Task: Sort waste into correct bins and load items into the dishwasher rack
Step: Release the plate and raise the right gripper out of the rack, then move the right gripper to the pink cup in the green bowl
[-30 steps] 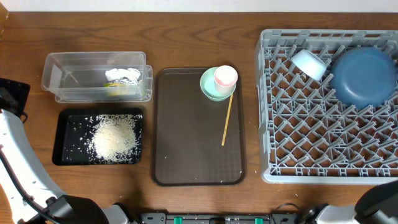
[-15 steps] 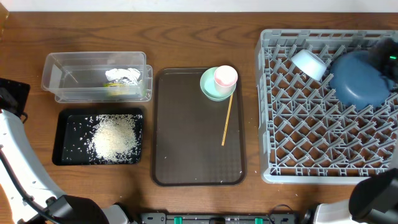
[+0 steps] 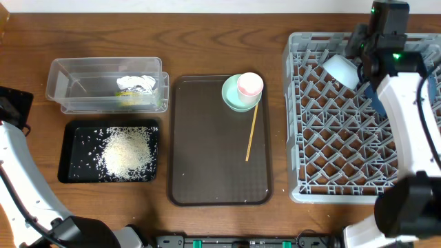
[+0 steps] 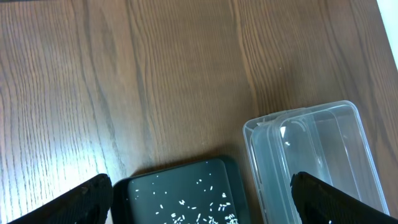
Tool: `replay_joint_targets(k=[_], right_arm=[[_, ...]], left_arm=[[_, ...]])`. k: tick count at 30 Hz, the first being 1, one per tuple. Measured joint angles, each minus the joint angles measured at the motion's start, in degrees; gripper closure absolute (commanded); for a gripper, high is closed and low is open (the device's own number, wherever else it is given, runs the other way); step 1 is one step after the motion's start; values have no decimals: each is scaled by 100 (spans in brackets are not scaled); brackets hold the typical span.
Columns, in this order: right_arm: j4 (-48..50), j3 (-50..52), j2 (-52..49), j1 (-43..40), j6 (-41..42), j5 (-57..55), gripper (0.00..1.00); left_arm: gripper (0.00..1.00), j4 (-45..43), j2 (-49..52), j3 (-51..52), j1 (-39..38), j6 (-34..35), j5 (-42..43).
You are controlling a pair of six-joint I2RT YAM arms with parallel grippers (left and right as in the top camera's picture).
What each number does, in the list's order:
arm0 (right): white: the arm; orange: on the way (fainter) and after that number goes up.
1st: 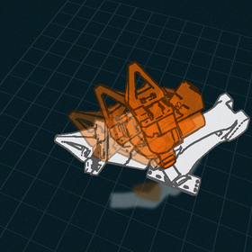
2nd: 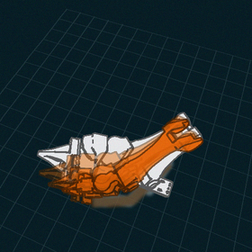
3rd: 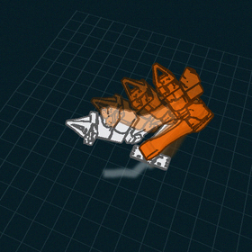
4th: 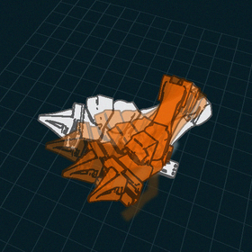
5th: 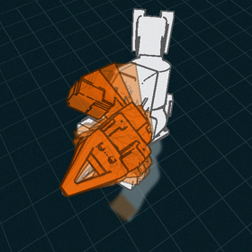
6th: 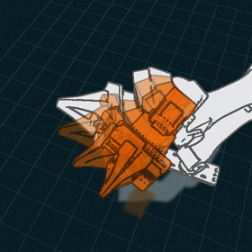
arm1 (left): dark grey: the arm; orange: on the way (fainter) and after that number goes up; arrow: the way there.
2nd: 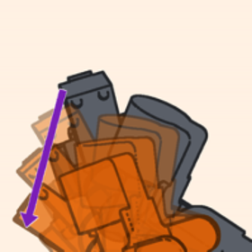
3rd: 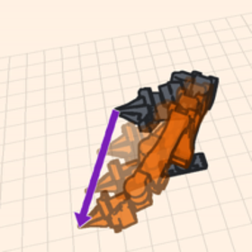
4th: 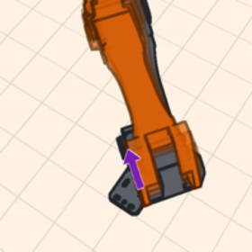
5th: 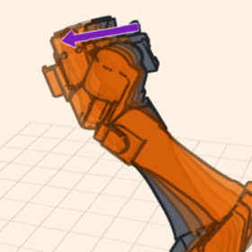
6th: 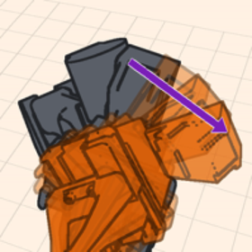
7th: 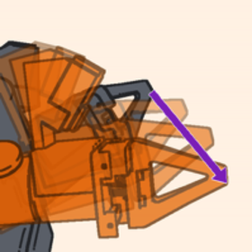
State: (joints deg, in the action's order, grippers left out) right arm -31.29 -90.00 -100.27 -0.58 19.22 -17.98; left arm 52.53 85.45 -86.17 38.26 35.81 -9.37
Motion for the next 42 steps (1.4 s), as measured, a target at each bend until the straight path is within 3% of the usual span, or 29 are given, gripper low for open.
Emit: replay_joint_targets(k=[3,14,23,29,34,36,37,38,39,40,42], right_arm=[[190,0,-439,-76,28,-96,99],[-52,4,-1491,-107,68,-46,99],[-511,2,-1311,-144,68,391,99],[-752,4,-752,-133,70,1585,94],[-811,4,-122,-133,70,2771,82],[-769,4,26,-105,96,3272,72],[-704,4,81,-63,87,3604,60],[-612,4,105,2,90,3904,33],[-522,4,111,61,118,4113,16],[-420,4,111,173,92,4404,5],[-297,4,111,450,90,4765,4]], left_arm=[[6,-2,0,0,0,0,0],[6,-2,0,0,0,0,0],[6,-2,0,0,0,0,0],[6,-2,0,0,0,0,0],[6,-2,0,0,0,0,0],[6,-2,0,0,0,0,0],[6,-2,0,0,0,0,0],[6,-2,0,0,0,0,0],[6,-2,0,0,0,0,0],[7,-2,0,0,0,0,0],[6,0,0,0,0,0,0]])
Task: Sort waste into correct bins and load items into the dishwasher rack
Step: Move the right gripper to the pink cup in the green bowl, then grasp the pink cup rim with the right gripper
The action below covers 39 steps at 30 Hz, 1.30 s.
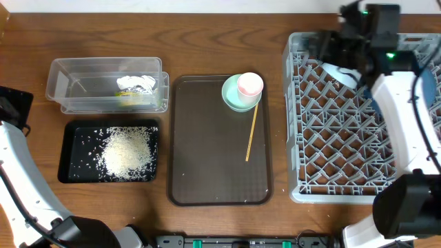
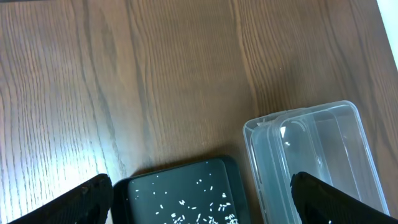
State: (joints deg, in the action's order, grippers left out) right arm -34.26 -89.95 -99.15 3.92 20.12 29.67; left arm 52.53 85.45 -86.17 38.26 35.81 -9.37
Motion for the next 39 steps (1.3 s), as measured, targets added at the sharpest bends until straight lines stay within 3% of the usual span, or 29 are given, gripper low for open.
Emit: replay_joint_targets(k=[4,7,10,15,23,33,39], right_arm=[[229,0,-13,660,-22,35,1],[264,0,-105,1357,-46,-608,3],[267,0,-365,2074,-98,-1453,9],[249,0,-997,2868,-85,-2723,29],[175,2,-1482,3060,28,-3661,35],[81,2,-1657,3060,57,-3875,63],[98,2,-1784,3062,83,-3882,63]], left_arm=[[6,-2,0,0,0,0,-2],[6,-2,0,0,0,0,0],[6,-2,0,0,0,0,0],[6,-2,0,0,0,0,0],[6,-2,0,0,0,0,0],[6,-2,0,0,0,0,0],[6,-2,0,0,0,0,0]])
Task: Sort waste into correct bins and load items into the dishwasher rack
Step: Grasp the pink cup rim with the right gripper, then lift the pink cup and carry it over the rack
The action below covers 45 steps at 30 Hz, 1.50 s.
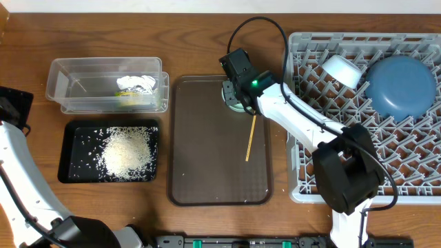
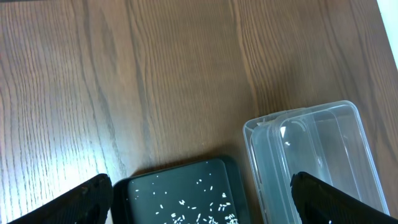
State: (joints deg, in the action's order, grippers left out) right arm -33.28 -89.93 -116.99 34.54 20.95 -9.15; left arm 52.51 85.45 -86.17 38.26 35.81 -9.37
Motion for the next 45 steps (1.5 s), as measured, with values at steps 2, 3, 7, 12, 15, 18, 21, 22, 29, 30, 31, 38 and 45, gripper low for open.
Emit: replay_joint_targets(k=[2,3,7,12,15,18,21,22,29,30,31,38,45], right_arm=[[-11,0,0,0,-7,-4,67],[-26,0,0,0,-13,-13,73],[-35,0,0,0,-2,-81,82],[-39,-9,0,0,-17,-66,99],[-175,-105,17,-2,7,-28,99],[-358,-238,138,-2,9,26,99],[-627,-393,448,-2,11,50,99],[-715,-439,614,-2,24,55,99],[-1419,-649,2090,-297,120,142,99],[-1604,-669,2275,-420,151,168,99],[-1803,-688,2514,-649,195,214,99],[-3049,-719,3200,-2968,221,1460,99],[-2758,28,3198,-4940,-564,3947,99]], left_arm=[[6,0,0,0,0,0,0],[6,0,0,0,0,0,0],[6,0,0,0,0,0,0],[6,0,0,0,0,0,0],[6,0,0,0,0,0,0],[6,0,0,0,0,0,0],[6,0,0,0,0,0,0],[6,2,0,0,0,0,0],[6,0,0,0,0,0,0],[6,0,0,0,0,0,0],[6,0,0,0,0,0,0],[6,0,0,0,0,0,0],[6,2,0,0,0,0,0]])
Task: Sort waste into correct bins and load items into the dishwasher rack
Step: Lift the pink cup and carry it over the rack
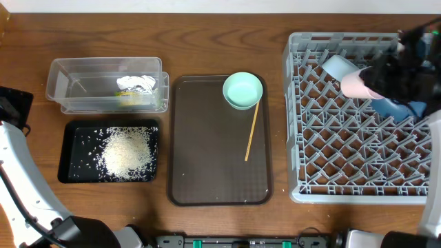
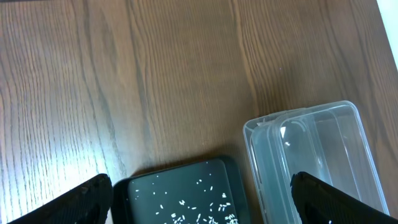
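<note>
Over the grey dishwasher rack (image 1: 344,172), my right gripper (image 1: 368,81) is shut on a pink cup (image 1: 353,84); the arm is blurred. A white cup (image 1: 336,66) lies in the rack's far left corner just beside it, and a blue bowl (image 1: 394,109) in the rack is mostly hidden under the arm. A mint green bowl (image 1: 242,90) and a wooden chopstick (image 1: 252,132) lie on the brown tray (image 1: 207,165). My left gripper (image 2: 202,202) is open above the table's left edge, with its fingertips (image 2: 84,198) apart over the black bin's corner.
A clear plastic bin (image 1: 103,84) holding some wrappers stands at the far left. In front of it is a black bin (image 1: 72,172) with spilled rice. My left arm (image 1: 15,158) runs along the left table edge.
My right gripper was at the pink cup in the green bowl on the tray. Now it holds that cup over the rack's far left part, and the bowl is empty. The left arm is unchanged.
My right gripper first held the white cup over the rack, then had it low at the rack's far left corner. The cup stayed there while the gripper was at the pink cup on the tray. The pink cup is now held above the rack.
</note>
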Tool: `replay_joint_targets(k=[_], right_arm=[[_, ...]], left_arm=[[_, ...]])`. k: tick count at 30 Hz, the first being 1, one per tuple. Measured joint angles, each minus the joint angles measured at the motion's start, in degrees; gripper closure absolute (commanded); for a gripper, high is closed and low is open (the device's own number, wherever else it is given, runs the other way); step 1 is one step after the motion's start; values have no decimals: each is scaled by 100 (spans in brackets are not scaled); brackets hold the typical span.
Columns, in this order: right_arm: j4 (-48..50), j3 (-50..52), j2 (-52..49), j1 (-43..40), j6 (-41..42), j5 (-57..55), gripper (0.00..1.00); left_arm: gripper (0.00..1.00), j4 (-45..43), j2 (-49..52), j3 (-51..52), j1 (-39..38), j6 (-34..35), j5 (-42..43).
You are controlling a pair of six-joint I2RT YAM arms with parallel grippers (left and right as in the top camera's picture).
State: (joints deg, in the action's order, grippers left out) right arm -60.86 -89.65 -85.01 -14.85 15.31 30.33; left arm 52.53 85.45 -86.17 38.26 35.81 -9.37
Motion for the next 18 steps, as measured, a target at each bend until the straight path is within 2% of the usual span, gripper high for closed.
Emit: replay_joint_targets(k=[10,18], right_arm=[[1895,2446,-15,-1377,-457,3512,99],[2481,3338,-17,-1762,-518,4564,98]], left_arm=[[6,-2,0,0,0,0,0],[6,0,0,0,0,0,0]])
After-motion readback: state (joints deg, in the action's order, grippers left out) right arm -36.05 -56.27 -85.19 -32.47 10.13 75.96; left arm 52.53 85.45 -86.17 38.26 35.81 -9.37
